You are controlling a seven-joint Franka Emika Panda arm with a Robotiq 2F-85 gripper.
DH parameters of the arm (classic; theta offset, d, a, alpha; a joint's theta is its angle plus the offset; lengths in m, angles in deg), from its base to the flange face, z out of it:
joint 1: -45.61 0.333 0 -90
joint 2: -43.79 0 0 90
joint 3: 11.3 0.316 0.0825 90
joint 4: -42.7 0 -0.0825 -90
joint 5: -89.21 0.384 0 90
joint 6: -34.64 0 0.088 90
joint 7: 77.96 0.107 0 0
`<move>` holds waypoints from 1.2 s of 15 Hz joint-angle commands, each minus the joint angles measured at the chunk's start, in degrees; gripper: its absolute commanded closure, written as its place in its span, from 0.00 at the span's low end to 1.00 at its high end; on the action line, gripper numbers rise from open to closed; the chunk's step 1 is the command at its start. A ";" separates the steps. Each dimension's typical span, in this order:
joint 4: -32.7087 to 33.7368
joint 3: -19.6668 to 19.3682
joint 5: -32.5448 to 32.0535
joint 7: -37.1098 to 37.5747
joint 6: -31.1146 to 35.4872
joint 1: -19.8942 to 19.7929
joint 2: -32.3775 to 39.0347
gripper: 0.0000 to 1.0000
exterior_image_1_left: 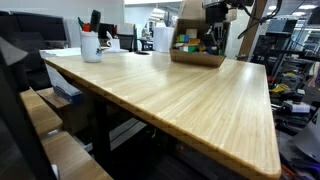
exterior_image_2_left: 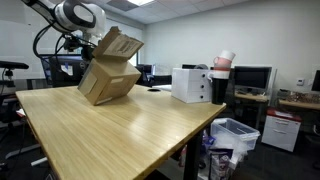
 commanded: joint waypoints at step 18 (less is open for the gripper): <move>-5.06 2.41 -0.39 6.00 4.79 1.13 -0.45 0.97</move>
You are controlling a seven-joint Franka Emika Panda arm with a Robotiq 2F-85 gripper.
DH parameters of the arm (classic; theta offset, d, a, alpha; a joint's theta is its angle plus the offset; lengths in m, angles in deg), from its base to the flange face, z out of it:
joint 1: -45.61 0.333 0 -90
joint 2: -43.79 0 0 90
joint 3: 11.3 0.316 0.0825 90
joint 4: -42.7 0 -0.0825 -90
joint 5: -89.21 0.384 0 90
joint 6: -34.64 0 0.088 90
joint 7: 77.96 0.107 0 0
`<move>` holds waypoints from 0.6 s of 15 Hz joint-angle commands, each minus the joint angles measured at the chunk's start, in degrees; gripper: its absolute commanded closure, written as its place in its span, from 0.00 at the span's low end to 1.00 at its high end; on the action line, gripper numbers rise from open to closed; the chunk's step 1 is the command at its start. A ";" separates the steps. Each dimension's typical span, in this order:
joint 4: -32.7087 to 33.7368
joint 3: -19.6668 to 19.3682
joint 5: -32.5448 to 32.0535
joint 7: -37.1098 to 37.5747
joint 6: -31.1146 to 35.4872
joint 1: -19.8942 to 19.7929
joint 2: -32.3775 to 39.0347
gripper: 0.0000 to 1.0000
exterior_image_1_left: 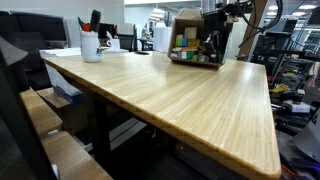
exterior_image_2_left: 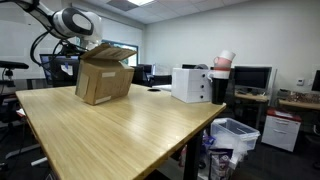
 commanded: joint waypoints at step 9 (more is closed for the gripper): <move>-2.56 1.27 -1.48 6.88 4.69 -0.19 -1.23 0.97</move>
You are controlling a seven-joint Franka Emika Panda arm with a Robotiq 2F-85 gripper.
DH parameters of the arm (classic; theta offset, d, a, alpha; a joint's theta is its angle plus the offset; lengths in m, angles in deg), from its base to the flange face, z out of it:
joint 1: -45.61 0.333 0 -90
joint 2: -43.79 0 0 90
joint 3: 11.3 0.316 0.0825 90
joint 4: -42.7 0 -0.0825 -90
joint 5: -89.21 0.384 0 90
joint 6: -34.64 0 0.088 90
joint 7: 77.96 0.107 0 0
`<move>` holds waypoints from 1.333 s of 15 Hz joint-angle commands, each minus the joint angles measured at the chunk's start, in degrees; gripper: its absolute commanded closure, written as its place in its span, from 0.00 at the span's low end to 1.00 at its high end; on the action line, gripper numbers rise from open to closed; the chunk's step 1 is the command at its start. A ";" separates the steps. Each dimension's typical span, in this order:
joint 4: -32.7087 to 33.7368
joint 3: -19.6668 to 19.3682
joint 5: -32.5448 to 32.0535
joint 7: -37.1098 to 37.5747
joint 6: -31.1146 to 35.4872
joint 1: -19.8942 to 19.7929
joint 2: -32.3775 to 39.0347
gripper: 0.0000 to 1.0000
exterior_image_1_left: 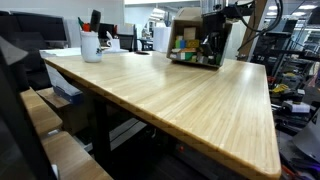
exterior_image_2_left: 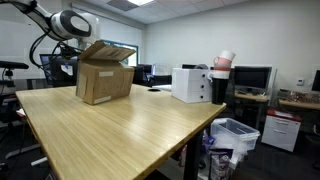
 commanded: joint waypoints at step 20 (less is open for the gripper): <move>-0.33 -0.35 -4.39 9.65 1.89 -0.99 -0.14 0.97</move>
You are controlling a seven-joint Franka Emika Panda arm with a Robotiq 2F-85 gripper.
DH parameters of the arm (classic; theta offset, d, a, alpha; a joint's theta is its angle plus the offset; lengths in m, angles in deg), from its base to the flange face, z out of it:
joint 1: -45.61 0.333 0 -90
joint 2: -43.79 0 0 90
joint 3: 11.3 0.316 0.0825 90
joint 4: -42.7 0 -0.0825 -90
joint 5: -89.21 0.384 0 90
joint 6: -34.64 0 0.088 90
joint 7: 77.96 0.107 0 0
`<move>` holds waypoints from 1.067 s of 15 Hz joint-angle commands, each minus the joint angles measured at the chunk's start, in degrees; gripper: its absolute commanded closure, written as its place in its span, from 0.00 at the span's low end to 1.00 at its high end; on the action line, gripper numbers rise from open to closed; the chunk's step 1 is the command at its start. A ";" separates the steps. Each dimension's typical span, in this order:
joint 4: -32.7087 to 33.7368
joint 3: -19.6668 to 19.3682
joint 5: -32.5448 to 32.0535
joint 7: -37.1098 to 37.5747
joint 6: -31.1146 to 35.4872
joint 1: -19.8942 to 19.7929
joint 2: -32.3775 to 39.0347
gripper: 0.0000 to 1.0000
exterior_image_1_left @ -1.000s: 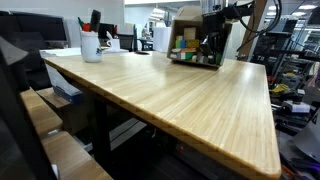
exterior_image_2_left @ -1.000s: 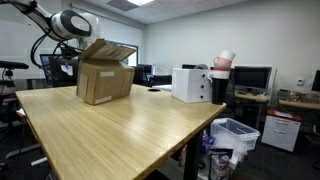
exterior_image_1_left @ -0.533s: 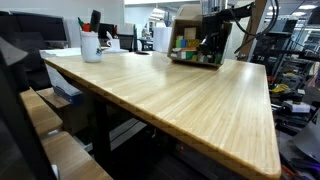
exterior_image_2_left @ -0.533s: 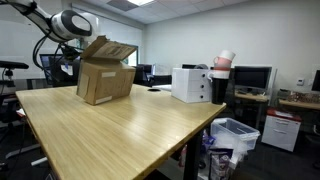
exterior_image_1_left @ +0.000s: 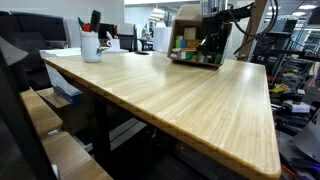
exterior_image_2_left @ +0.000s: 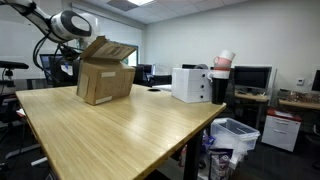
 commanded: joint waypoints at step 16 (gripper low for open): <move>-0.26 2.16 -8.76 7.60 0.76 0.40 -2.77 0.97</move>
